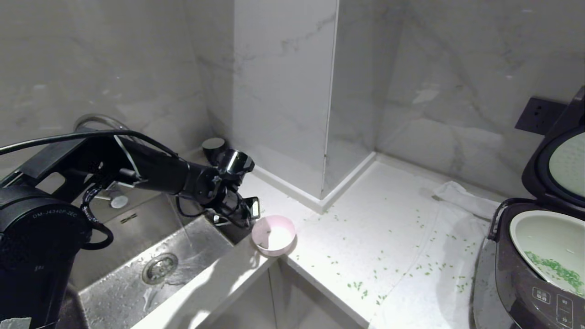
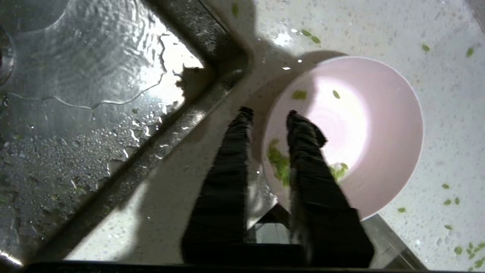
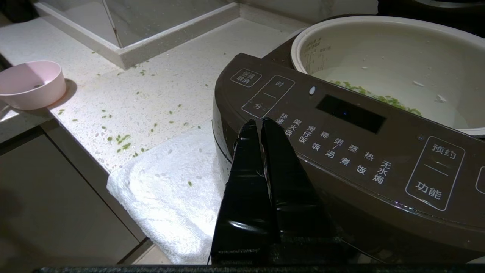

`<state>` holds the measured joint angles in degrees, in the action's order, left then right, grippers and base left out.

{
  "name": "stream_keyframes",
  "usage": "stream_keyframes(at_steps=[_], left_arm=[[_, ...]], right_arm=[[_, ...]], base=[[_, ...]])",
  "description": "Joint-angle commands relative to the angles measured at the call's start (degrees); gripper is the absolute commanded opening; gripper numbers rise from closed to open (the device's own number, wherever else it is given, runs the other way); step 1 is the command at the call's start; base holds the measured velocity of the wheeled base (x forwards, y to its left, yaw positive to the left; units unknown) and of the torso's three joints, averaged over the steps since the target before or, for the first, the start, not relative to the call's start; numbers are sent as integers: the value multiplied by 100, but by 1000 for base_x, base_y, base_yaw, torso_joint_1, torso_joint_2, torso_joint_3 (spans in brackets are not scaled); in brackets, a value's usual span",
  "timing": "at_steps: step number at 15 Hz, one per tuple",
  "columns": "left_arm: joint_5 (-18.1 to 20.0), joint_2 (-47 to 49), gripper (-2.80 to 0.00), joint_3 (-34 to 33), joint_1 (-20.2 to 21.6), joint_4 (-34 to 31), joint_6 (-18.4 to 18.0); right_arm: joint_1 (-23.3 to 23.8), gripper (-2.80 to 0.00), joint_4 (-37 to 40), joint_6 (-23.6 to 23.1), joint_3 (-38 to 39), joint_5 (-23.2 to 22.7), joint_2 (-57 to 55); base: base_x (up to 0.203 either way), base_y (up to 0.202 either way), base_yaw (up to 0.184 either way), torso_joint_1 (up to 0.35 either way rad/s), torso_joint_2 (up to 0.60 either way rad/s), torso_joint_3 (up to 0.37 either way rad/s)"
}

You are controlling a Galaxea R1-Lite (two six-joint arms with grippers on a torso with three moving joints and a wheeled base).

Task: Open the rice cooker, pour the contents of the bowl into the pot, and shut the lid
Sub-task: Pick up the bowl on the table

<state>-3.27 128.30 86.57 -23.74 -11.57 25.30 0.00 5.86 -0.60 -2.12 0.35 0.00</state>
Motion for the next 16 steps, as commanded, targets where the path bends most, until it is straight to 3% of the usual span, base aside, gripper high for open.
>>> stream_keyframes(at_steps=[1, 4, 7, 16], left_arm=[[-79, 179, 0, 79, -61, -1, 10], [-524, 568, 0, 499, -36, -154, -5], [-559, 617, 0, 996, -40, -947, 36], [-550, 1433, 0, 1477, -166, -988, 3]], right_arm=[[0, -280, 3, -2, -1, 0, 0], [0, -280, 3, -2, 1, 0, 0], [0, -280, 3, -2, 1, 0, 0], [0, -280, 3, -2, 0, 0, 0]], base=[[0, 0, 0, 0, 0, 0], [0, 0, 0, 0, 0, 0], [0, 0, 0, 0, 0, 0], [0, 0, 0, 0, 0, 0]])
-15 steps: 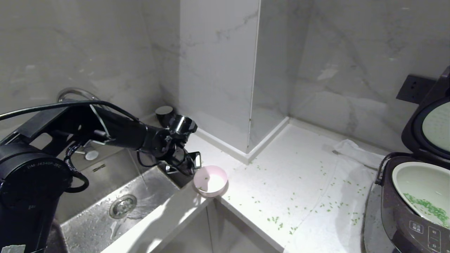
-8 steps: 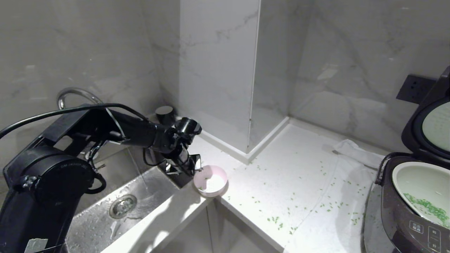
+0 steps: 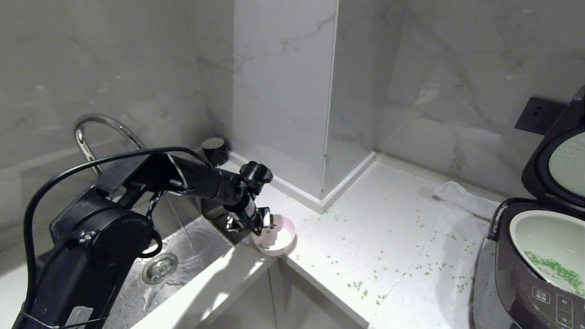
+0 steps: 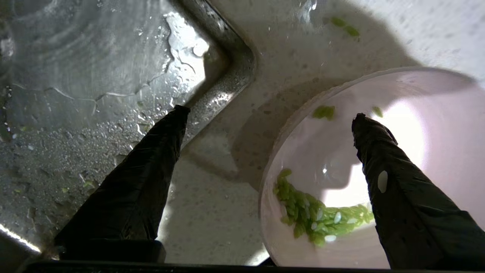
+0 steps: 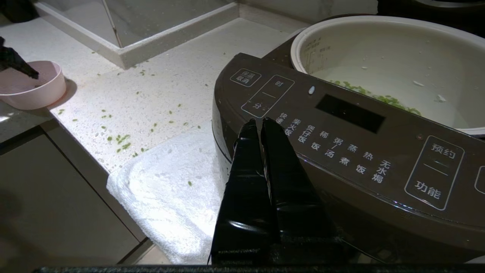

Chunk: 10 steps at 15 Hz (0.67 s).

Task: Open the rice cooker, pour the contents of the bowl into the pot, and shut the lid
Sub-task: Pick up the bowl on the table

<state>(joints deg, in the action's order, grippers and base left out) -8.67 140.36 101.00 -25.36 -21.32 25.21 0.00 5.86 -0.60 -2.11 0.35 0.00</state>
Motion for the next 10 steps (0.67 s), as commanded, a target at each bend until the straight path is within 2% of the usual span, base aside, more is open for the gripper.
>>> stream_keyframes(at_steps=[1, 2, 3, 10], left_arm=[[-12, 277, 0, 42, -10, -5, 10], [-20, 299, 0, 52, -13, -4, 1], [-12, 317, -280, 94, -21, -4, 1], [-12, 404, -280, 271, -127, -74, 45]], right_arm=[[0, -280, 2, -2, 0, 0, 0], [0, -280, 2, -2, 0, 0, 0], [0, -280, 2, -2, 0, 0, 0], [0, -280, 2, -2, 0, 0, 0]], base=[[0, 0, 0, 0, 0, 0], [0, 0, 0, 0, 0, 0], [0, 0, 0, 0, 0, 0], [0, 0, 0, 0, 0, 0]])
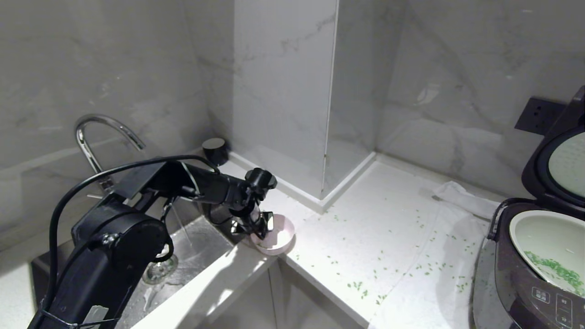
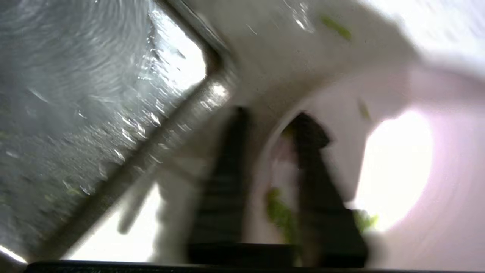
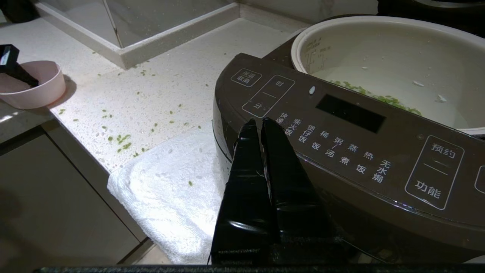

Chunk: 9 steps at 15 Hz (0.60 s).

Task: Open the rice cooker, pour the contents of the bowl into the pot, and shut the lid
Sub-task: Pick up the bowl on the table

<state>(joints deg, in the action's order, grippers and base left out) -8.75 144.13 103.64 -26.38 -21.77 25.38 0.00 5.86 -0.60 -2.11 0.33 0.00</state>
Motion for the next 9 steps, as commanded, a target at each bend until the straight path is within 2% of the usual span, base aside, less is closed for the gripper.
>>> stream_keyframes(at_steps=[1, 6, 9], left_arm=[[-4, 19, -280, 7, -50, -29, 28], [-8, -38, -280, -20, -60, -38, 59], [18, -231, -280, -11, -60, -279, 95]], right_arm=[[0, -280, 2, 4, 0, 2, 0], [0, -280, 2, -2, 0, 2, 0], [0, -280, 2, -2, -7, 2, 0]], base=[[0, 0, 0, 0, 0, 0], [0, 0, 0, 0, 0, 0], [0, 0, 0, 0, 0, 0]])
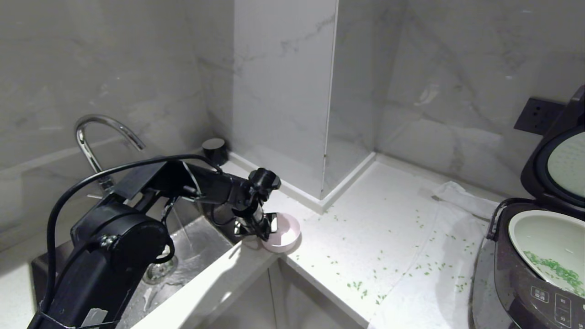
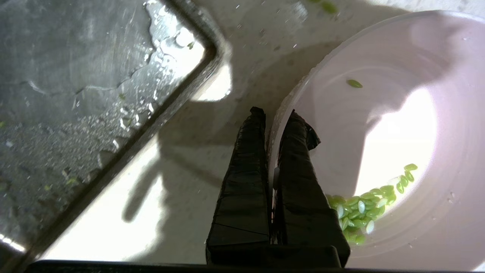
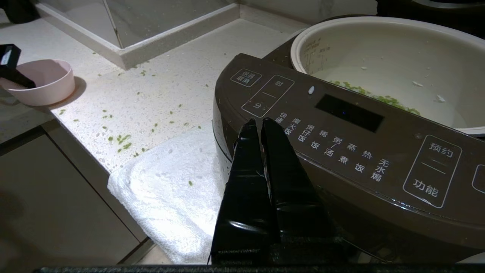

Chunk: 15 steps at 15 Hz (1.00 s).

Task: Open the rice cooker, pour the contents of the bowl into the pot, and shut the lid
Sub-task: Pick up the bowl on the table, then fill a bowl with water from the tap

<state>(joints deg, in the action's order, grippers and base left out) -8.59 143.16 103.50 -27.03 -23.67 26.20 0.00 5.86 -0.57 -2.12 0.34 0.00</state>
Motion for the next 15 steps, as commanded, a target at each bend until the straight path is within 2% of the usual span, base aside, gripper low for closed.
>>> stream_keyframes(at_steps=[1, 4, 10, 12, 15], left_arm=[[16, -261, -280, -5, 11, -160, 4], [285, -579, -280, -66, 57, -329, 25], [287, -679, -280, -109, 129, -349, 108], [332, -781, -280, -294, 293, -341, 105], [604, -1072, -280, -723, 615, -320, 117]], right_arm=[[0, -280, 2, -4, 1, 1, 0], [0, -280, 2, -4, -6, 1, 0], [0, -280, 2, -4, 1, 1, 0], [0, -280, 2, -4, -3, 1, 0], [0, -280, 2, -1, 1, 1, 0]], base=[[0, 0, 0, 0, 0, 0], [0, 0, 0, 0, 0, 0], [0, 0, 0, 0, 0, 0], [0, 0, 0, 0, 0, 0], [0, 0, 0, 0, 0, 0]])
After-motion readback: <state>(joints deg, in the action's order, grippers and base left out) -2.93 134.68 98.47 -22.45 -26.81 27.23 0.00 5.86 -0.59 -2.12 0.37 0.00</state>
